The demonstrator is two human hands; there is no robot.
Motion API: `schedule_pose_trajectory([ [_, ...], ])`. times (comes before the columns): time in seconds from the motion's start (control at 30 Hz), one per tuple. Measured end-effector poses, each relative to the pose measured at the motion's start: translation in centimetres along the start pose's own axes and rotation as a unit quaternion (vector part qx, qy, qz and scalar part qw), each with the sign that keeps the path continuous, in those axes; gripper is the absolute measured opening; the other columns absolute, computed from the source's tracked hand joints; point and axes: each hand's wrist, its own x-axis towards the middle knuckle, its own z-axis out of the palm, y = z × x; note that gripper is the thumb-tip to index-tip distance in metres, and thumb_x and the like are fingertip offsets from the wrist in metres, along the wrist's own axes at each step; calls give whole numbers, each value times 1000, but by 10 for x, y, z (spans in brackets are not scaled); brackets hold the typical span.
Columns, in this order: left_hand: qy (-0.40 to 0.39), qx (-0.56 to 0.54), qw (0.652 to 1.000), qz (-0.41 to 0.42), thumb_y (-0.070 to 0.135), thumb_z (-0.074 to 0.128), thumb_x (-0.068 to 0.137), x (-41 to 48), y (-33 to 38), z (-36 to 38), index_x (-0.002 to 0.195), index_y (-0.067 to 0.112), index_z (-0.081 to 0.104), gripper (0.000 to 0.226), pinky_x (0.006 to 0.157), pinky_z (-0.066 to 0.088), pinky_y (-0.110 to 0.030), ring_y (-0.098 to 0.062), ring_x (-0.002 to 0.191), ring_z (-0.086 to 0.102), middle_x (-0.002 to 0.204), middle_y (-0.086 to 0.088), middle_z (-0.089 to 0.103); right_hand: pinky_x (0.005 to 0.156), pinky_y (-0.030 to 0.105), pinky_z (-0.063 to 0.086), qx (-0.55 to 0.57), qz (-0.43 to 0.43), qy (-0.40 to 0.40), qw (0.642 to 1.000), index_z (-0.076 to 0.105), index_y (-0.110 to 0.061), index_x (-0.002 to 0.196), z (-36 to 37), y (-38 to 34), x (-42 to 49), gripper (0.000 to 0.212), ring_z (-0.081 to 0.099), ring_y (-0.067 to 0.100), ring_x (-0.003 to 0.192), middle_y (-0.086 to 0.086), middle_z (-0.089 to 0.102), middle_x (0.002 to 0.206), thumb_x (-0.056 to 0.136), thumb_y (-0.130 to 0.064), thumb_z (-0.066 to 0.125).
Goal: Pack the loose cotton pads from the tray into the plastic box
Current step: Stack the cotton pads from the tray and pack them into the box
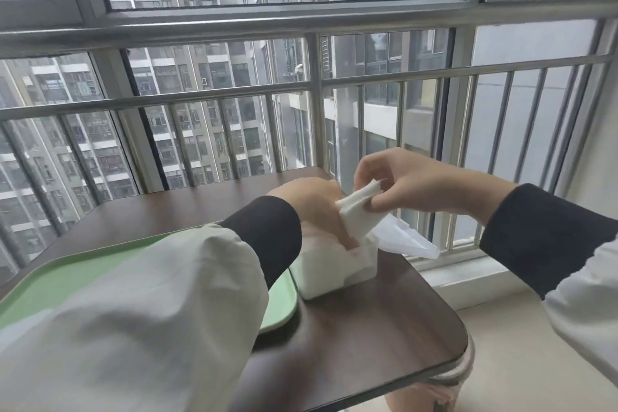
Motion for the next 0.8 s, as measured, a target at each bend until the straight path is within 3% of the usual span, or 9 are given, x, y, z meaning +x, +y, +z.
schedule_pose_trajectory([
  [0.07, 33, 22, 999, -10, 76, 79, 49, -1, -3, 2, 72, 32, 48, 59, 56, 40, -28, -11, 67, 56, 75, 12, 57, 66, 18, 53, -19, -1, -9, 1000, 66, -14, 93, 2, 1, 0, 23, 67, 5, 75, 1, 70, 93, 79, 4, 72],
  [0.17, 57, 57, 996, -23, 74, 82, 49, -1, -5, 4, 84, 24, 49, 69, 59, 43, -28, -9, 65, 52, 75, 10, 52, 79, 32, 60, -59, -4, -24, 998, 67, -17, 89, 8, 2, 0, 25, 71, 16, 89, 2, 71, 96, 78, 4, 73],
  [0.3, 53, 56, 997, -16, 64, 65, 59, 1, -5, 4, 98, 26, 62, 54, 73, 56, -33, -21, 81, 65, 82, 8, 61, 76, 13, 51, -171, -21, -39, 984, 68, -40, 84, 13, -10, -1, 34, 63, -6, 89, -23, 65, 90, 79, -6, 71],
  [0.37, 46, 51, 998, -15, 59, 65, 62, 2, -6, 5, 97, 31, 63, 45, 73, 58, -34, -21, 82, 65, 86, 7, 65, 75, 16, 49, -241, -24, -48, 969, 71, -42, 93, 20, -17, -1, 33, 61, -2, 91, -24, 62, 91, 79, -13, 66],
  [0.5, 52, 39, 997, -37, 58, 67, 48, -1, -8, 5, 81, 31, 55, 44, 68, 55, -33, -15, 72, 59, 80, 8, 61, 56, 25, 42, -340, 20, -104, 934, 70, -32, 111, 29, -27, 4, 32, 56, 8, 69, -12, 59, 76, 83, -20, 60],
  [0.6, 50, 32, 997, -42, 63, 65, 45, -2, -7, 4, 90, 31, 52, 56, 65, 46, -31, -13, 71, 54, 81, 10, 54, 55, 24, 45, -342, 82, -161, 922, 64, -26, 108, 27, -35, 9, 22, 59, 12, 60, -1, 69, 79, 88, -20, 57],
  [0.7, 47, 40, 997, -46, 55, 72, 60, -2, -8, 5, 86, 31, 45, 45, 66, 45, -32, -20, 74, 54, 78, 10, 49, 50, 21, 48, -301, 112, -212, 923, 55, -26, 109, 27, -40, 12, 23, 58, 2, 40, -8, 64, 58, 91, -14, 47],
  [0.8, 55, 34, 997, -48, 51, 74, 69, -3, -9, 6, 94, 30, 44, 44, 67, 45, -33, -23, 77, 53, 77, 11, 46, 53, 25, 52, -279, 121, -221, 927, 58, -21, 103, 26, -41, 11, 23, 54, 5, 38, 1, 55, 67, 88, -10, 45],
])
